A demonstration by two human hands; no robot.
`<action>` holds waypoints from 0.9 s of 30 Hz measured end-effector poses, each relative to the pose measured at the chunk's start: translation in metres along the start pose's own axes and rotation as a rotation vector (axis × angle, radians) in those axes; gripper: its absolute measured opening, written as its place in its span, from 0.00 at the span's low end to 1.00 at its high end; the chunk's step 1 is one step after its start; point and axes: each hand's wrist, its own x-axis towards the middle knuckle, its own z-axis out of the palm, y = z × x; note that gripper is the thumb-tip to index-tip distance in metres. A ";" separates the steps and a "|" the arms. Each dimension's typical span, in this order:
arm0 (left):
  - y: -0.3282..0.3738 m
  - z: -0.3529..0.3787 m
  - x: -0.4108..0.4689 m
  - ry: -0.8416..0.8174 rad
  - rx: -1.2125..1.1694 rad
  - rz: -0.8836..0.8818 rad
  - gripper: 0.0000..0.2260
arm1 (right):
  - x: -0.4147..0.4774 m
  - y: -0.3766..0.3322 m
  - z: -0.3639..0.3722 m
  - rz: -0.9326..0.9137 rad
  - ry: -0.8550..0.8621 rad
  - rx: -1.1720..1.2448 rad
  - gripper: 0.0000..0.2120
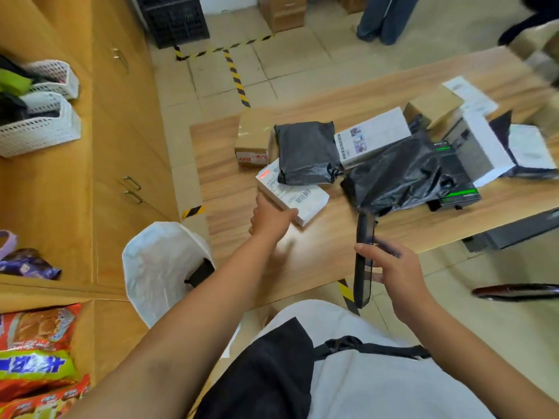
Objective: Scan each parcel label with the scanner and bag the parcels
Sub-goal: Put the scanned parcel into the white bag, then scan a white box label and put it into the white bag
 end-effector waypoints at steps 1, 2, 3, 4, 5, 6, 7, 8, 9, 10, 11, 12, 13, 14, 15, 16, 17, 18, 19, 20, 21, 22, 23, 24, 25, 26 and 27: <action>0.014 0.015 0.002 0.027 -0.048 -0.053 0.46 | 0.002 0.000 -0.010 0.002 0.014 0.014 0.18; 0.026 0.028 0.004 0.062 -0.082 -0.111 0.49 | 0.004 0.001 -0.020 0.002 0.021 0.034 0.17; 0.037 0.041 0.006 0.100 -0.101 -0.166 0.52 | 0.005 0.001 -0.030 -0.005 0.025 0.058 0.15; 0.045 0.052 0.008 0.139 -0.104 -0.216 0.55 | 0.005 0.001 -0.038 -0.016 0.030 0.084 0.13; 0.053 0.063 0.010 0.175 -0.089 -0.263 0.57 | 0.005 0.001 -0.046 -0.026 0.039 0.101 0.11; 0.059 0.073 0.013 0.206 -0.066 -0.308 0.58 | 0.006 0.001 -0.054 -0.031 0.050 0.114 0.09; 0.064 0.081 0.015 0.234 -0.048 -0.348 0.59 | 0.007 0.001 -0.061 -0.033 0.060 0.128 0.08; 0.068 0.090 0.017 0.261 -0.042 -0.382 0.60 | 0.008 0.002 -0.068 -0.030 0.064 0.144 0.08; 0.070 0.097 0.019 0.286 -0.036 -0.410 0.61 | 0.010 0.003 -0.074 -0.018 0.067 0.158 0.08; 0.071 0.103 0.021 0.311 -0.025 -0.433 0.61 | 0.012 0.005 -0.079 -0.005 0.069 0.168 0.08; 0.071 0.108 0.022 0.340 -0.012 -0.453 0.62 | 0.015 0.009 -0.084 0.001 0.068 0.171 0.08; 0.072 0.112 0.024 0.370 0.002 -0.469 0.62 | 0.018 0.013 -0.089 0.001 0.069 0.178 0.08; 0.074 0.115 0.025 0.395 0.014 -0.482 0.61 | 0.022 0.017 -0.094 0.003 0.070 0.184 0.09; 0.076 0.117 0.026 0.412 0.028 -0.486 0.60 | 0.025 0.022 -0.098 0.013 0.071 0.189 0.11; 0.079 0.119 0.027 0.421 0.045 -0.482 0.59 | 0.029 0.027 -0.101 0.029 0.072 0.192 0.14; 0.082 0.120 0.028 0.420 0.066 -0.477 0.58 | 0.033 0.031 -0.103 0.050 0.070 0.195 0.17; 0.084 0.121 0.030 0.409 0.091 -0.479 0.57 | 0.036 0.034 -0.105 0.067 0.062 0.201 0.18; 0.085 0.120 0.031 0.393 0.115 -0.487 0.56 | 0.039 0.036 -0.106 0.074 0.047 0.213 0.16; 0.084 0.118 0.031 0.378 0.132 -0.498 0.56 | 0.042 0.037 -0.106 0.077 0.028 0.225 0.14; 0.082 0.115 0.031 0.370 0.139 -0.507 0.56 | 0.044 0.037 -0.106 0.077 0.010 0.235 0.14; 0.077 0.112 0.029 0.373 0.149 -0.508 0.56 | 0.046 0.036 -0.106 0.078 -0.003 0.236 0.16; 0.071 0.108 0.027 0.385 0.173 -0.500 0.55 | 0.048 0.034 -0.105 0.083 -0.016 0.231 0.18; 0.064 0.105 0.023 0.398 0.205 -0.487 0.55 | 0.050 0.032 -0.104 0.081 -0.033 0.220 0.17; 0.056 0.101 0.018 0.405 0.231 -0.474 0.54 | 0.051 0.031 -0.104 0.073 -0.053 0.208 0.14; 0.048 0.098 0.012 0.403 0.248 -0.465 0.54 | 0.053 0.029 -0.103 0.061 -0.076 0.196 0.11; 0.041 0.094 0.006 0.396 0.261 -0.460 0.54 | 0.055 0.028 -0.103 0.051 -0.096 0.188 0.10; 0.035 0.089 -0.001 0.388 0.272 -0.459 0.54 | 0.058 0.028 -0.102 0.043 -0.114 0.182 0.09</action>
